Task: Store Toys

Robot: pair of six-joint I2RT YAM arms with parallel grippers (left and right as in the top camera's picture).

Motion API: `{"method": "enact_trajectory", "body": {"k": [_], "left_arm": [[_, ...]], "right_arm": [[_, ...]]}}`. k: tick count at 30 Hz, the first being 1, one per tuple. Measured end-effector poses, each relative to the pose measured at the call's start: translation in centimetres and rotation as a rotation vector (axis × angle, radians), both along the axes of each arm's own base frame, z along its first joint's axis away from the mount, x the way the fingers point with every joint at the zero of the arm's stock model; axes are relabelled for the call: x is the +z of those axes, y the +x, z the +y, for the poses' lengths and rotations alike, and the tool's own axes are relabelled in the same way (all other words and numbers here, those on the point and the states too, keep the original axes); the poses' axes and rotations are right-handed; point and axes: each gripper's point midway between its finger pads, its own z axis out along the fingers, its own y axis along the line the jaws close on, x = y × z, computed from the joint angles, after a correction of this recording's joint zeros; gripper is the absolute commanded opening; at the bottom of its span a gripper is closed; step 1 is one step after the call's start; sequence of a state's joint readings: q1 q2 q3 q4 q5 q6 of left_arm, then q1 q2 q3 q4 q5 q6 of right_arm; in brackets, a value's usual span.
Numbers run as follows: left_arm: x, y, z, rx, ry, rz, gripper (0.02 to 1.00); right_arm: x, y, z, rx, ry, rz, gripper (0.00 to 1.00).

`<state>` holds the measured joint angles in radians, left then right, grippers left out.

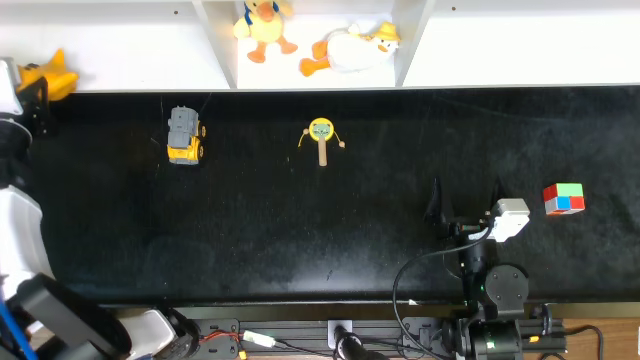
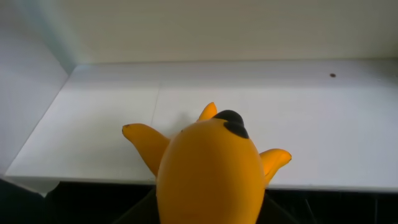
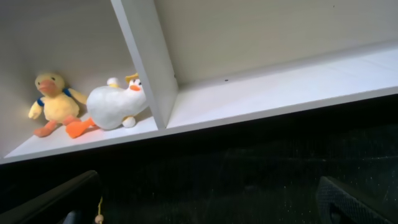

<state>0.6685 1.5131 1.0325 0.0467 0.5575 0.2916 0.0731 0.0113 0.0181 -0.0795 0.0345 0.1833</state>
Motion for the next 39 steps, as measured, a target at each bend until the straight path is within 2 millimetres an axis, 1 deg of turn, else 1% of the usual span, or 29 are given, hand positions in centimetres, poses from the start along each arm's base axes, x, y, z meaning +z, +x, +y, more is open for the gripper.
{"method": "enact_trajectory", "body": {"k": [4,8,13,17,22,26,32,39], "left_arm": [[0.2,0.7,0.2,0.028,-0.034,-0.023,0.303],[0.7,0.8,0.5,0.058,-0.068,-0.045,0.325],[0.6,0.9,0.6,0.072,-0.093,-0.047,0.332],[-0.2,1.6,0.6,0.070,-0.116,-0.033,0.332],[-1.4,3.1,-0.3,0.038,-0.130,-0.010,0.329],[-1.9,3.8,-0.2,0.036,-0.141,0.000,0.327],[-1.4,4.1,0.5,0.070,-0.151,0.007,0.332],[-1.7,3.8,0.8,0.094,-0.161,0.039,0.332]], "right_arm": [[0.0,0.0,0.0,0.000,0.000,0.000,0.993],[0.0,0.0,0.0,0.000,0.000,0.000,0.996],[0.0,0.0,0.0,0.000,0.000,0.000,0.996],[0.0,0.0,0.0,0.000,0.000,0.000,0.996],[0.0,0.0,0.0,0.000,0.000,0.000,0.993],[0.0,0.0,0.0,0.000,0.000,0.000,0.993],[0.0,0.0,0.0,0.000,0.000,0.000,0.996],[0.0,0.0,0.0,0.000,0.000,0.000,0.996]]}}
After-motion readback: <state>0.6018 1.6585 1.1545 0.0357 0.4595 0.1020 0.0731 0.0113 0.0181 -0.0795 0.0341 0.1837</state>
